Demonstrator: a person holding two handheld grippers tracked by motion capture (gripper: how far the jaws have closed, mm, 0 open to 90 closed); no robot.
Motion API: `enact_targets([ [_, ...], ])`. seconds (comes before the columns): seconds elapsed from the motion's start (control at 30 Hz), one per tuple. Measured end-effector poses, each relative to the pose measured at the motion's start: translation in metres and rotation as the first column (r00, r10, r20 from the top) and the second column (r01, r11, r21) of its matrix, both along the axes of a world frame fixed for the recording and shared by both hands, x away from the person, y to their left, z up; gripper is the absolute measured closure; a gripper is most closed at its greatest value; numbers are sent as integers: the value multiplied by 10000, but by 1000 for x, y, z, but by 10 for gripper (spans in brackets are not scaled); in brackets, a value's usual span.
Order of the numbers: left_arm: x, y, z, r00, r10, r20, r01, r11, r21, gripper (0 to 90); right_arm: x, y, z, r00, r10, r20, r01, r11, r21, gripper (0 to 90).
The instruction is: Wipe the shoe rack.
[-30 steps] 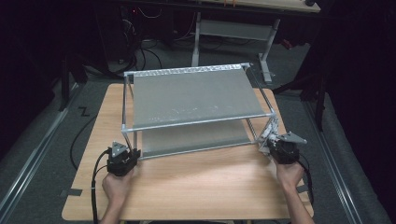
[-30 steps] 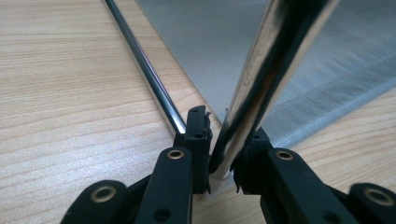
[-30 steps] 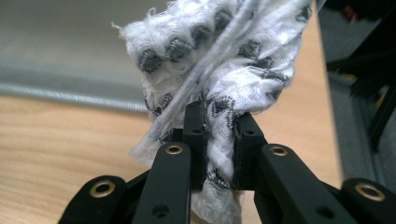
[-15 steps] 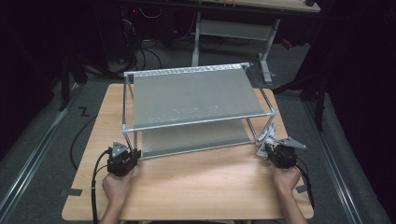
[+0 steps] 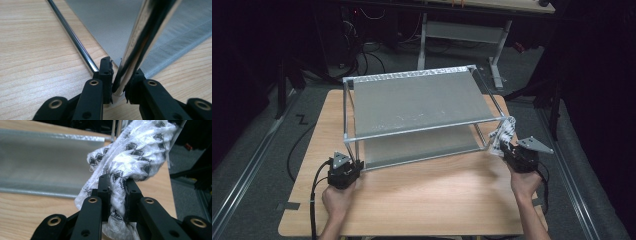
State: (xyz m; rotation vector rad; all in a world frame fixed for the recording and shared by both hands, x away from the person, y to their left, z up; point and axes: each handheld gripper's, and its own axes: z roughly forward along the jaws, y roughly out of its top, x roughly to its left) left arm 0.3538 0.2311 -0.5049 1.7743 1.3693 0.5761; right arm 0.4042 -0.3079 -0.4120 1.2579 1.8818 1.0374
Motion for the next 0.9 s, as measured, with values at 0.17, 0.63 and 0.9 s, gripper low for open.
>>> enact_targets([
  [0.17,0,0,0,10000,-28,-9,28,10000,-13,780,1,2,3,10000,18,87,-18,10000,-24,792],
  [0.63,0,0,0,10000,-36,-6,36,10000,-38,780,17,13,-60,9870,-232,-1588,137,9981,-606,792],
  [0.9,0,0,0,10000,-47,-17,46,10000,-49,780,21,12,-72,9795,-343,-1986,252,9985,-484,790],
])
